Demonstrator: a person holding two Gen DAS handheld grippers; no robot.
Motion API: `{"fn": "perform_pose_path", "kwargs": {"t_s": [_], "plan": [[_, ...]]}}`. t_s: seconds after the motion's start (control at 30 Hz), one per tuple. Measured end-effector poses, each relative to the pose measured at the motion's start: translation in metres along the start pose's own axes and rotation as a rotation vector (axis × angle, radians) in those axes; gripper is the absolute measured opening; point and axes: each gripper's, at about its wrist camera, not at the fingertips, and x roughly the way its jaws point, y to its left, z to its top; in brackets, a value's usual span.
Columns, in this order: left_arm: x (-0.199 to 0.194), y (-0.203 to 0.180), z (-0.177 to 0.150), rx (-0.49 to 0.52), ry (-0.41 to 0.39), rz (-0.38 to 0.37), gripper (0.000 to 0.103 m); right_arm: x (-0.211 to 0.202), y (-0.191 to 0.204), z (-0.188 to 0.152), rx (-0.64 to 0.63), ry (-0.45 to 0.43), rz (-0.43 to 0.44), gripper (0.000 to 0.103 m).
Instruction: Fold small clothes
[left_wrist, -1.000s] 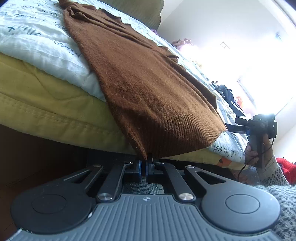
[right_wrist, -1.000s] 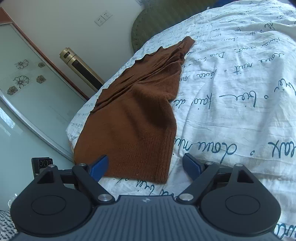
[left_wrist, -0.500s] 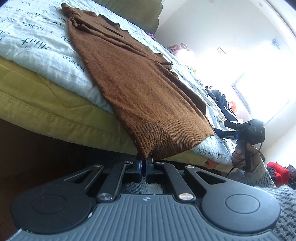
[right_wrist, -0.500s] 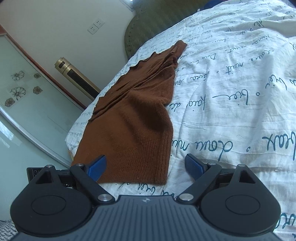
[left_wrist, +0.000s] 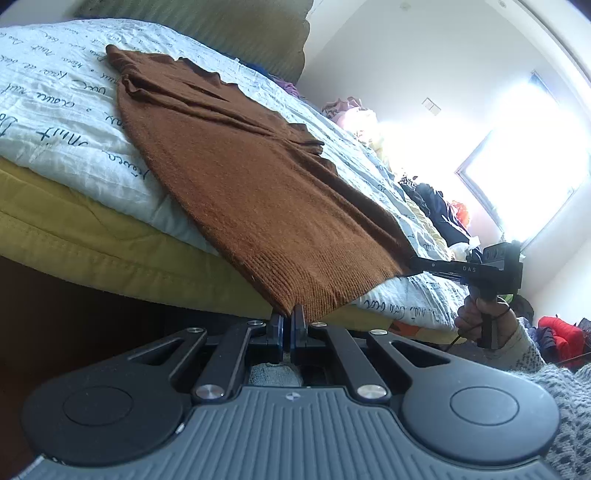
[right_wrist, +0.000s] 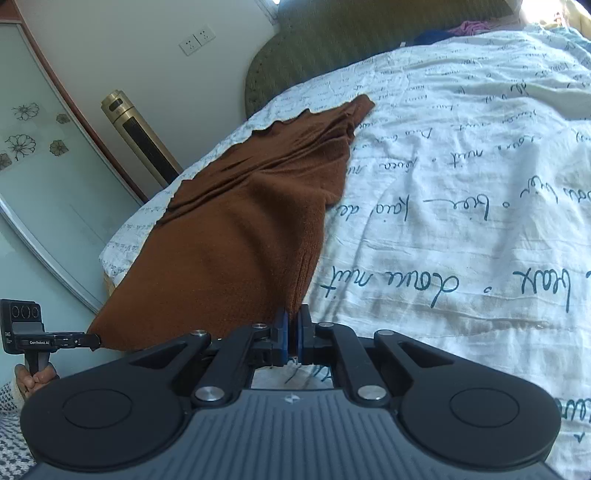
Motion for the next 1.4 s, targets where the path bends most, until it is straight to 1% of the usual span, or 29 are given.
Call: {"fn": "perform_pose_path", "kwargs": {"t_s": [0.17, 0.23, 0.33, 0.43, 0.5, 0.6, 0.7, 0.8, 0.9, 0.93, 1.0, 1.1, 1.17, 1.27, 1.4], "plan": [[-0.012, -0.011, 0.006, 0.018, -0.033, 0.004, 0.002, -0.031, 0.020, -0.002, -0.005, -0.076, 0.029, 0.004], [-0.017, -0.013, 0.006, 0.019, -0.033, -0.005, 0.002, -0.039, 0.028, -0.003, -0.009, -0.101, 0.021, 0.004], [-0.019, -0.012, 0.004, 0.022, -0.028, -0.004, 0.002, -0.039, 0.031, -0.006, -0.017, -0.104, -0.011, 0.004], [-0.019, -0.004, 0.001, -0.007, -0.030, -0.002, 0.002, -0.022, 0.011, -0.010, 0.030, -0.075, -0.060, 0.004], [-0.021, -0.002, 0.000, -0.027, -0.038, -0.008, 0.002, -0.018, 0.004, -0.009, 0.051, -0.070, -0.066, 0.004], [-0.035, -0.002, 0.006, -0.039, -0.077, -0.032, 0.002, -0.028, 0.015, 0.004, 0.017, -0.106, -0.055, 0.004], [-0.045, -0.002, 0.015, -0.057, -0.123, -0.051, 0.002, -0.035, 0.025, 0.017, -0.033, -0.130, -0.062, 0.004], [-0.051, 0.003, 0.021, -0.090, -0.165, -0.064, 0.002, -0.037, 0.021, 0.023, -0.016, -0.134, -0.058, 0.004], [-0.052, 0.011, 0.033, -0.135, -0.206, -0.066, 0.002, -0.036, 0.027, 0.038, -0.035, -0.146, -0.041, 0.004], [-0.052, 0.016, 0.037, -0.153, -0.223, -0.080, 0.002, -0.033, 0.028, 0.046, -0.043, -0.144, -0.034, 0.004], [-0.053, 0.023, 0.049, -0.174, -0.258, -0.076, 0.002, -0.025, 0.029, 0.063, -0.048, -0.141, -0.023, 0.004], [-0.056, 0.032, 0.066, -0.194, -0.325, -0.066, 0.002, -0.008, 0.029, 0.091, -0.050, -0.115, -0.014, 0.004], [-0.054, 0.042, 0.079, -0.229, -0.359, -0.066, 0.002, 0.006, 0.028, 0.109, -0.046, -0.093, -0.018, 0.004], [-0.045, 0.060, 0.103, -0.285, -0.377, -0.059, 0.002, 0.030, 0.019, 0.136, -0.018, -0.064, -0.013, 0.004], [-0.024, 0.086, 0.138, -0.351, -0.359, -0.032, 0.002, 0.070, -0.001, 0.172, 0.051, -0.020, -0.004, 0.004]]}}
